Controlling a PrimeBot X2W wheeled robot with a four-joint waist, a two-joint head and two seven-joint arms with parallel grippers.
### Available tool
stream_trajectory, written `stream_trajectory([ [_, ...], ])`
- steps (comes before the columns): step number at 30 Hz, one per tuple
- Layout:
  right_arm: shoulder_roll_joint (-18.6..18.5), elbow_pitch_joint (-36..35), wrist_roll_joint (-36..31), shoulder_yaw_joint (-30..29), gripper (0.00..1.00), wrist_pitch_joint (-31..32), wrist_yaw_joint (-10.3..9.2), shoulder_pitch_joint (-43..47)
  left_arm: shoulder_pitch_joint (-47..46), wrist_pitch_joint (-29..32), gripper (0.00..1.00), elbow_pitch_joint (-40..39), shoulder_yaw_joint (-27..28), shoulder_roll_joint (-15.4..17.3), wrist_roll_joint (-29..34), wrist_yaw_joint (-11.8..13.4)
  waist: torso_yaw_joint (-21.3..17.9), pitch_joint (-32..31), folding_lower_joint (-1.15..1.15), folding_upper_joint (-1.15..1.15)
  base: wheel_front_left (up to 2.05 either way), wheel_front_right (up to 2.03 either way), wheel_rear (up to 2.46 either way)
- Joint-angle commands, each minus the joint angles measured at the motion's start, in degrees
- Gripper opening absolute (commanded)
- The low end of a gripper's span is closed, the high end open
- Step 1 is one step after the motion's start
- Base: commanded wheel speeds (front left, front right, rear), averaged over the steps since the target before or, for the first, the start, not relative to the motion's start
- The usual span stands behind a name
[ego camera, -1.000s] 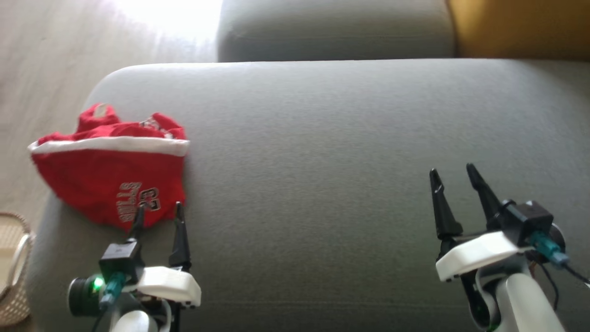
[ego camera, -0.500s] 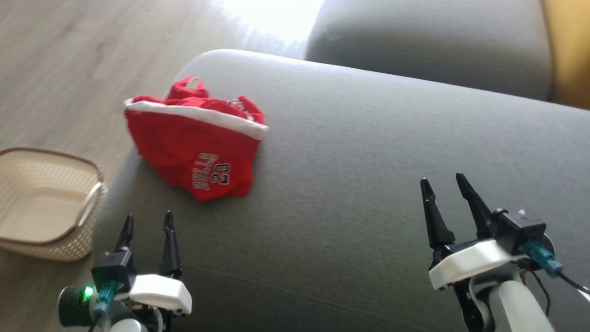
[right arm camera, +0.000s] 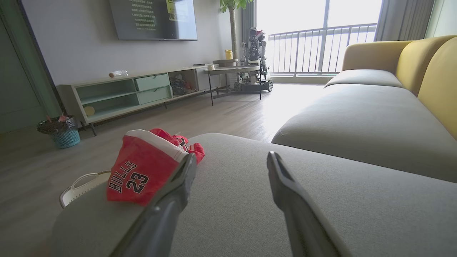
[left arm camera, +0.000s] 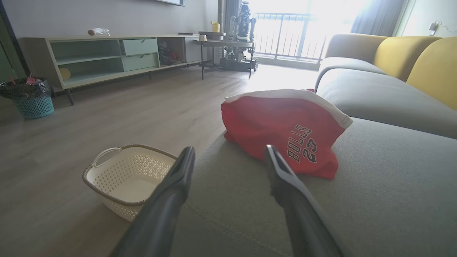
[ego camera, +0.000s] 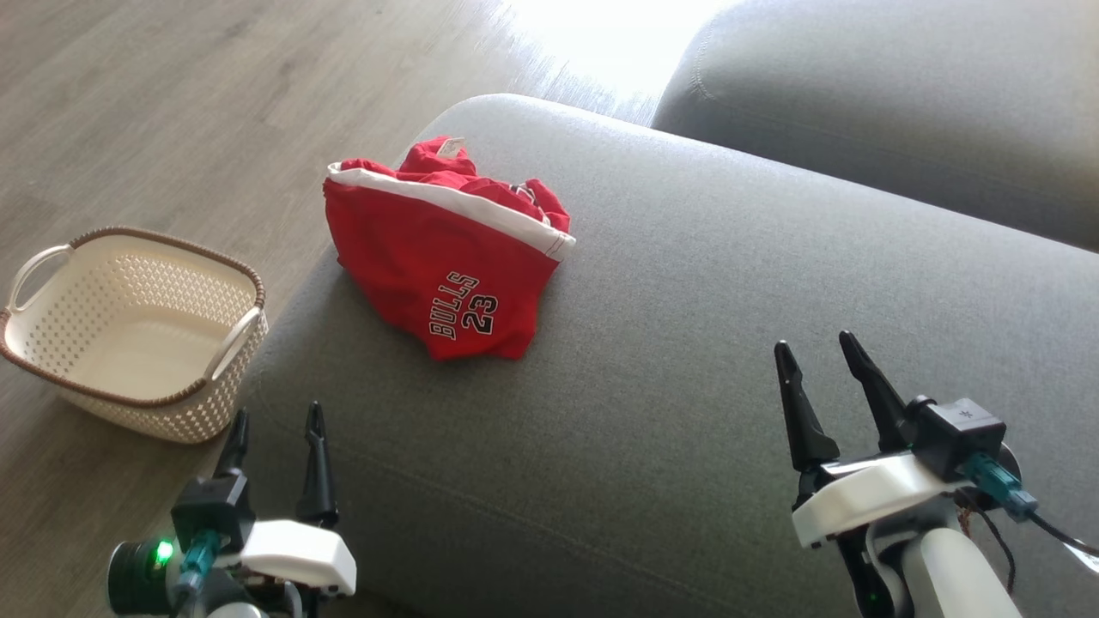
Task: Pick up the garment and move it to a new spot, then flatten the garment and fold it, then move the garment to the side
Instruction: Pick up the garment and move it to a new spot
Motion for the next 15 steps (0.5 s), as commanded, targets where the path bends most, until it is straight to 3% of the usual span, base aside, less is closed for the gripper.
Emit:
stream_trajectory([
  [1,0.0,-1.3,0.5,1.3,1.00,-0.8,-0.01,-1.7,-2.1,-0.7,1.00,-2.3,2.2,0.5,0.7,-0.1,0.0,0.0,0.00,0.00,0.00,0.00,0.00],
  [15,0.0,-1.2,-0.3,0.3,1.00,-1.2,-0.01,-2.3,-2.9,-0.7,1.00,-2.7,3.0,1.2,0.8,-0.5,-2.3,1.2,0.00,0.00,0.00,0.00,0.00],
])
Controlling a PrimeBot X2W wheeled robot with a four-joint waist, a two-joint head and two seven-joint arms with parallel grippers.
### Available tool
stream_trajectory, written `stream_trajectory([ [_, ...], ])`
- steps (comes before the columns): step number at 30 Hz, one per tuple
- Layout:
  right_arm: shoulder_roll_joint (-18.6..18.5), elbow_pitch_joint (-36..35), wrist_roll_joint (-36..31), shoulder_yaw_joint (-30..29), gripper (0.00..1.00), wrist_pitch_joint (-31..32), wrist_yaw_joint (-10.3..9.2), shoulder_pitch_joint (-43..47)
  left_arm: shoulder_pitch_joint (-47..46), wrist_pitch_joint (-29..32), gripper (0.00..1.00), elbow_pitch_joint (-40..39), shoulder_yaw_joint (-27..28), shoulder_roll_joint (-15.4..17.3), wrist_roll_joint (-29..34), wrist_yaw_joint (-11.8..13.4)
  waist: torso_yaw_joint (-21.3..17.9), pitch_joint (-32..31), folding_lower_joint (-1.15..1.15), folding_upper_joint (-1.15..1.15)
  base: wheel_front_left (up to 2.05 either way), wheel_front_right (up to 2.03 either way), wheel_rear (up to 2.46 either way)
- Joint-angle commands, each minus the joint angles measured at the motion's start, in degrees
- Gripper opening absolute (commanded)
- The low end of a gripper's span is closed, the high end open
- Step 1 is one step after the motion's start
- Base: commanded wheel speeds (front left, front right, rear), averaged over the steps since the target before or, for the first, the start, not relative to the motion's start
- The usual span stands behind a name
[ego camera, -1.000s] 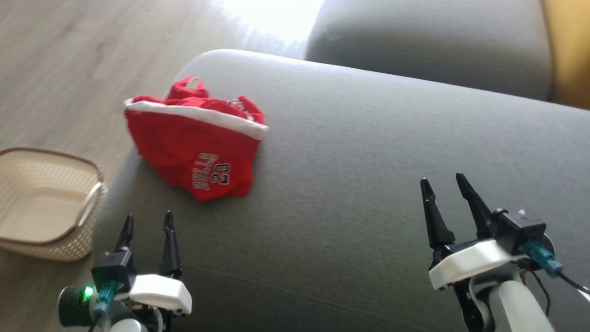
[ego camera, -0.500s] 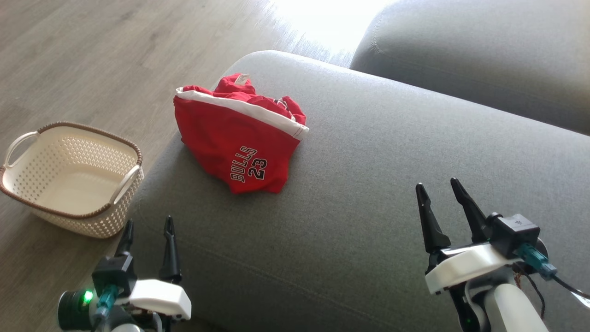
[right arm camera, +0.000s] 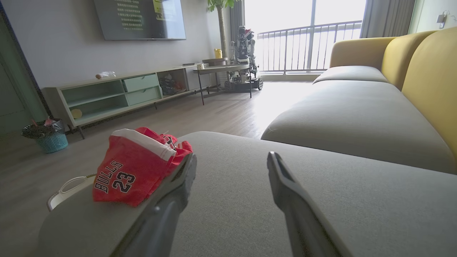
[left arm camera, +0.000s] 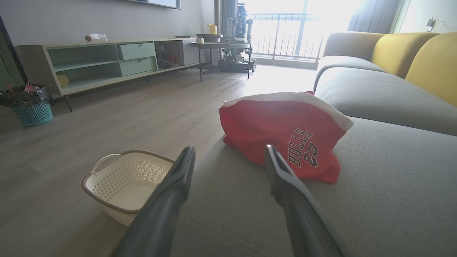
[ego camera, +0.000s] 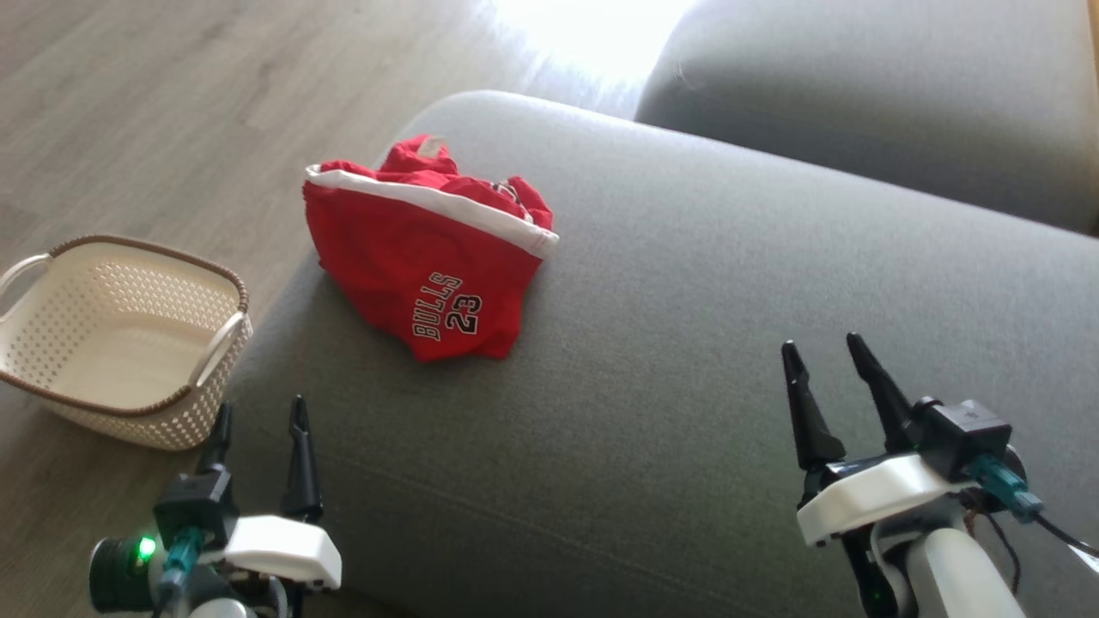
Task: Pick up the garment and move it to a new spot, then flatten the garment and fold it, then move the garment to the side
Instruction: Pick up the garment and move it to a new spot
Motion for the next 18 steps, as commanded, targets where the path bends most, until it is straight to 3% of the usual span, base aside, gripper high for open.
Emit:
stream_trajectory([
  [1,-0.2,-2.4,-0.6,0.5,1.00,-0.4,-0.01,-2.3,-3.3,-0.7,1.00,-2.2,1.9,0.8,0.3,-0.2,-1.1,1.4,0.00,0.00,0.00,0.00,0.00],
  [12,-0.2,-9.5,-4.8,-3.3,1.00,2.7,-0.01,-6.8,-14.4,0.5,1.00,0.5,3.9,4.7,-2.0,-3.6,-8.3,13.5,0.00,0.00,0.00,0.00,0.00],
  [18,-0.2,-13.6,-6.5,-5.1,1.00,4.3,-0.01,-8.6,-24.4,5.2,1.00,6.3,6.3,4.5,-8.4,-6.4,-11.7,19.3,0.00,0.00,0.00,0.00,0.00],
])
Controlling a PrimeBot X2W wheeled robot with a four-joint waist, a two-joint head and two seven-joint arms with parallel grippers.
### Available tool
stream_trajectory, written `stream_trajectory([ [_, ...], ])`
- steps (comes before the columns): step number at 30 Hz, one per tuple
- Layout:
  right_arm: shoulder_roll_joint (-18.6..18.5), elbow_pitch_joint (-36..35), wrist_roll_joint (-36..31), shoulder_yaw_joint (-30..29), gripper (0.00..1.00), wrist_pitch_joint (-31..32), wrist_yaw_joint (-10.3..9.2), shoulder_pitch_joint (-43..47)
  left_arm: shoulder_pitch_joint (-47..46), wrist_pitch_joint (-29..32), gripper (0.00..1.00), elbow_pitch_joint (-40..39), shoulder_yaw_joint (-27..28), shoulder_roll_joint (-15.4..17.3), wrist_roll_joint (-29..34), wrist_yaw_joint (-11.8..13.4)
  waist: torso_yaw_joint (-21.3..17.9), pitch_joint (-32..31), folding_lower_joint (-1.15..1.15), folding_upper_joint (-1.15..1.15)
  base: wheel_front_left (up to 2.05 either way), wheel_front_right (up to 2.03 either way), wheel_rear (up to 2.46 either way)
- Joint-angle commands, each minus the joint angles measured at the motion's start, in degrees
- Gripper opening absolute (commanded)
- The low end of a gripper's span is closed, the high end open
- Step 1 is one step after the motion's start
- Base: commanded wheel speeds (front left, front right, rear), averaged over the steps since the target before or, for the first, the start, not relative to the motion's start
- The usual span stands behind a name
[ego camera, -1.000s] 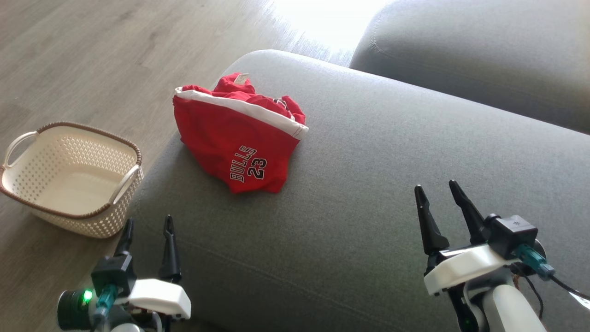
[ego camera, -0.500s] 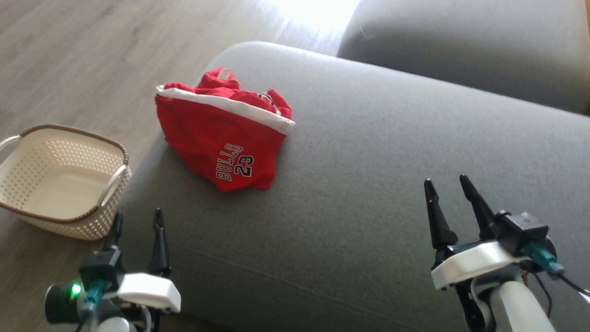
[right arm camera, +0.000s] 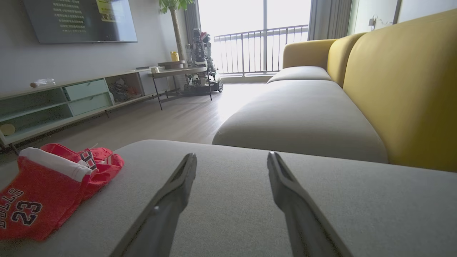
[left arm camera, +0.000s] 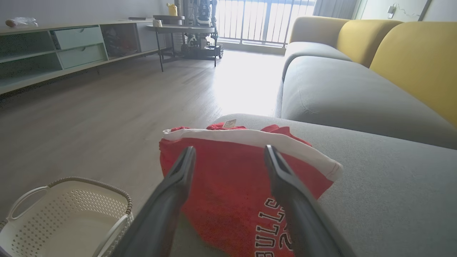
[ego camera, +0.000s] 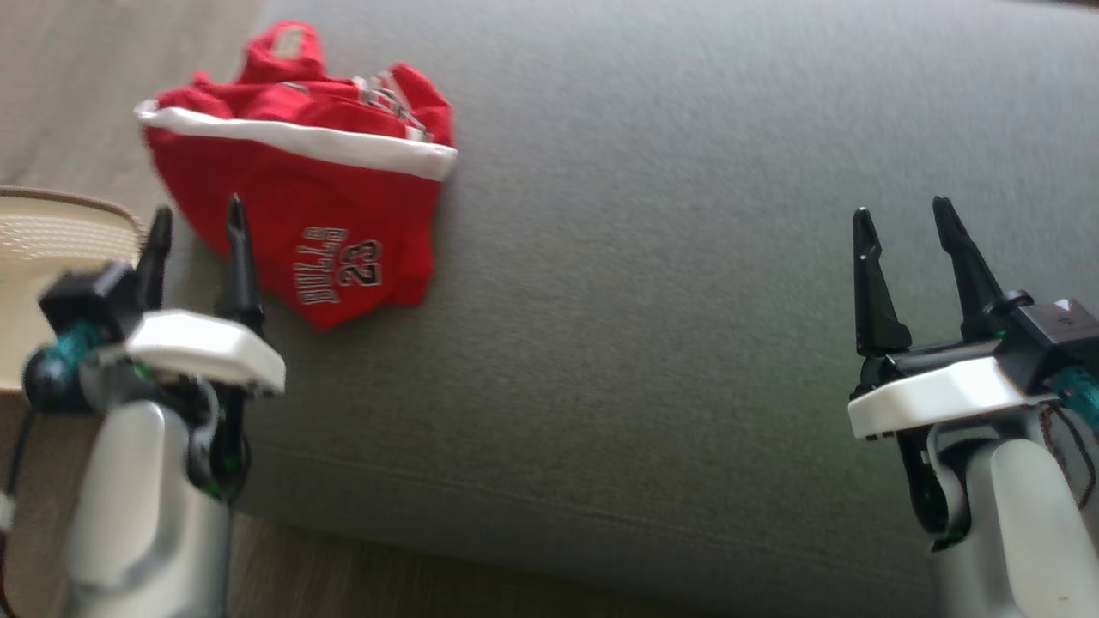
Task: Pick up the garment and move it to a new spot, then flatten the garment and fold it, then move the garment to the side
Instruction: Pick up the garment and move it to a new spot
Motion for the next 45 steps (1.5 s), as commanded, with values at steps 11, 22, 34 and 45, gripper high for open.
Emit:
stream_trajectory([
  [11,-0.1,-4.9,-2.2,1.9,1.00,1.1,-0.01,-4.0,-14.8,5.5,1.00,10.6,0.6,6.7,1.3,-1.9,-7.3,8.1,0.00,0.00,0.00,0.00,0.00],
  [22,-0.1,-5.2,-2.4,2.3,1.00,0.8,-0.01,-4.0,-20.1,7.5,0.00,20.8,-0.2,9.5,1.2,-2.5,-9.1,8.8,0.00,0.00,0.00,0.00,0.00],
  [34,-0.1,-2.4,-1.6,2.7,1.00,0.1,-0.01,-2.8,-19.3,-1.2,0.00,20.1,-0.2,10.0,1.2,-0.8,-7.3,2.7,0.00,0.00,0.00,0.00,0.00],
  [45,-0.1,0.9,0.8,3.9,1.00,-1.4,-0.01,-0.6,-17.4,-4.4,0.00,5.8,1.5,11.2,0.1,0.5,-7.0,-5.4,0.00,0.00,0.00,0.00,0.00],
])
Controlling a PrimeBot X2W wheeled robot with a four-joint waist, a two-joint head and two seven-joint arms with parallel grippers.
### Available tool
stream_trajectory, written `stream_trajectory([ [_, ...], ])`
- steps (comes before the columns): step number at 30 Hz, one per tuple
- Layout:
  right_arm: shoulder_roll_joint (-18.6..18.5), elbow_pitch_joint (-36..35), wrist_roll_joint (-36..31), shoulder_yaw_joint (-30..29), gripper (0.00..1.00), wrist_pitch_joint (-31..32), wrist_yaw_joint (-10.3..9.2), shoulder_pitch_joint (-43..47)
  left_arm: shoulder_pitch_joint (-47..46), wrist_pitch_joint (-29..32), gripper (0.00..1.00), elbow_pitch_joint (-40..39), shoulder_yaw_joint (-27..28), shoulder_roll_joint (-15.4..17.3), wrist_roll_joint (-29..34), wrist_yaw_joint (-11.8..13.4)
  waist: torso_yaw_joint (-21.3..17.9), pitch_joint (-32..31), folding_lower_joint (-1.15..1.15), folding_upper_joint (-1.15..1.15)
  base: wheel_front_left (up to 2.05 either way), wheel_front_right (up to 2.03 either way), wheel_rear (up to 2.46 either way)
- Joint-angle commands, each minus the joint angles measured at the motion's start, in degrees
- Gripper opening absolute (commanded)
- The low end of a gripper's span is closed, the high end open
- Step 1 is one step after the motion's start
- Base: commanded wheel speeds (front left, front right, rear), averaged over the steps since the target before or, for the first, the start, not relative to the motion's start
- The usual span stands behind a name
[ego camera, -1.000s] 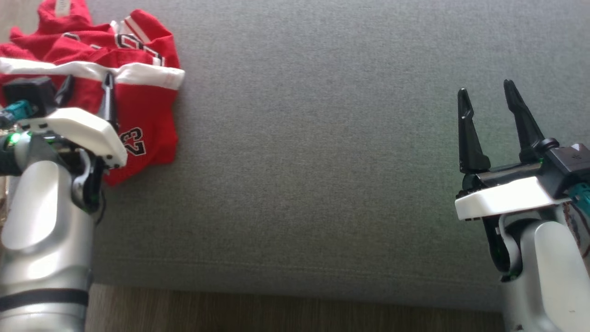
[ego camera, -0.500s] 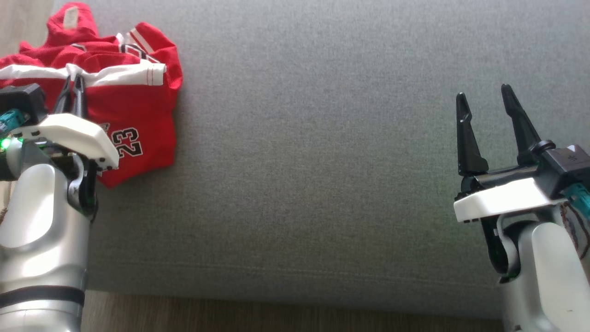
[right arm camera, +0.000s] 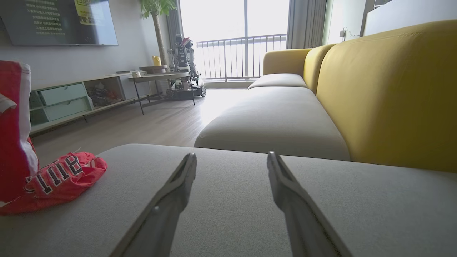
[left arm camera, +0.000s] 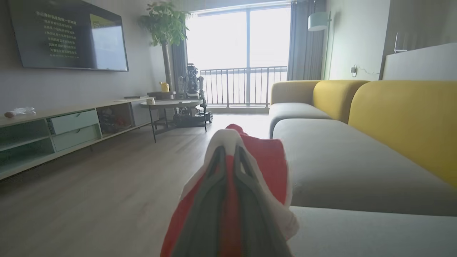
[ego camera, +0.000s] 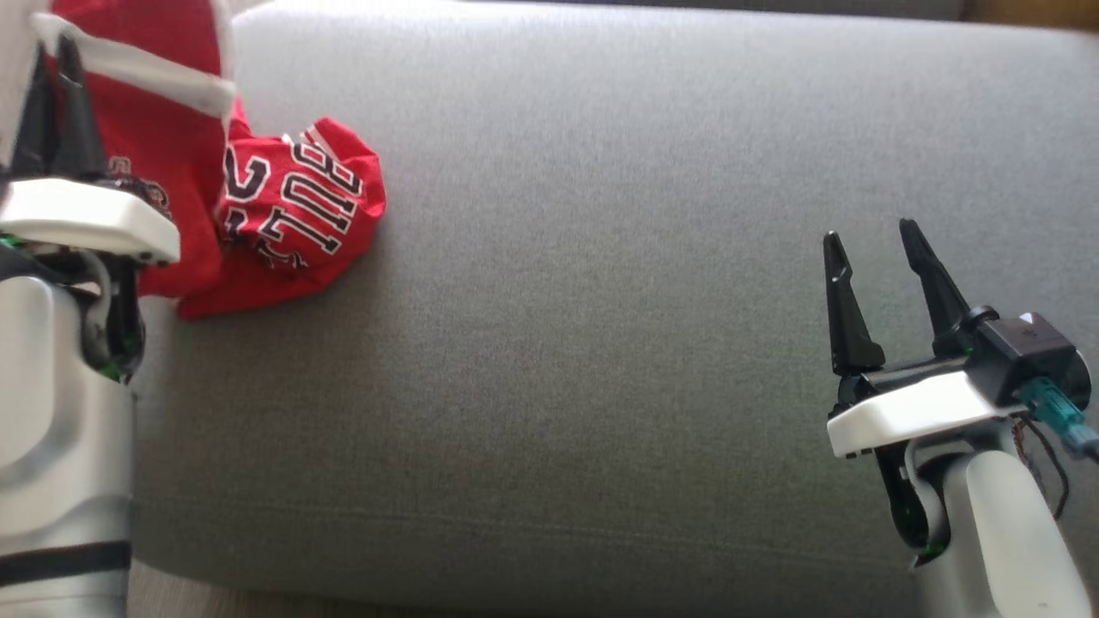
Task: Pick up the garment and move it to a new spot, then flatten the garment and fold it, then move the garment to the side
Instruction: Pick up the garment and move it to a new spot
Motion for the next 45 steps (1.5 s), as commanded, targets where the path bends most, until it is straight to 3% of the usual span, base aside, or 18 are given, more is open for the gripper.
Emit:
stream_trajectory([
  [1,0.0,-1.6,0.4,1.5,1.00,-0.8,-0.01,-1.0,-1.7,-0.5,0.00,-3.2,1.9,3.3,-0.4,0.4,-0.3,-1.4,0.00,0.00,0.00,0.00,0.00],
  [12,0.0,-0.2,2.2,1.0,1.00,-2.0,-0.01,-0.4,0.9,0.7,0.00,-22.6,0.7,0.7,-2.9,0.2,-4.6,-4.6,0.00,0.00,0.00,0.00,0.00],
  [23,0.0,-0.3,4.1,1.2,1.00,-2.7,-0.01,-1.8,-0.4,5.2,0.00,-31.3,-7.2,-6.6,-4.3,0.4,-15.2,-2.7,0.00,0.00,0.00,0.00,0.00],
  [30,0.0,-1.5,5.4,1.7,1.00,-3.5,-0.01,-3.1,-4.0,4.5,0.00,-27.9,-13.2,-10.3,-3.6,1.5,-24.5,1.1,0.00,0.00,0.00,0.00,0.00],
  [37,0.0,-2.6,8.5,2.2,1.00,-4.7,-0.01,-4.2,-7.1,1.8,0.00,-18.3,-17.5,-11.4,-2.9,3.4,-34.2,6.1,0.00,0.00,0.00,0.00,0.00],
  [45,0.0,-2.9,10.6,1.8,1.00,-5.1,-0.01,-4.4,-8.6,-0.7,0.00,-5.6,-20.9,-11.4,0.3,4.6,-39.8,8.7,0.00,0.00,0.00,0.00,0.00],
])
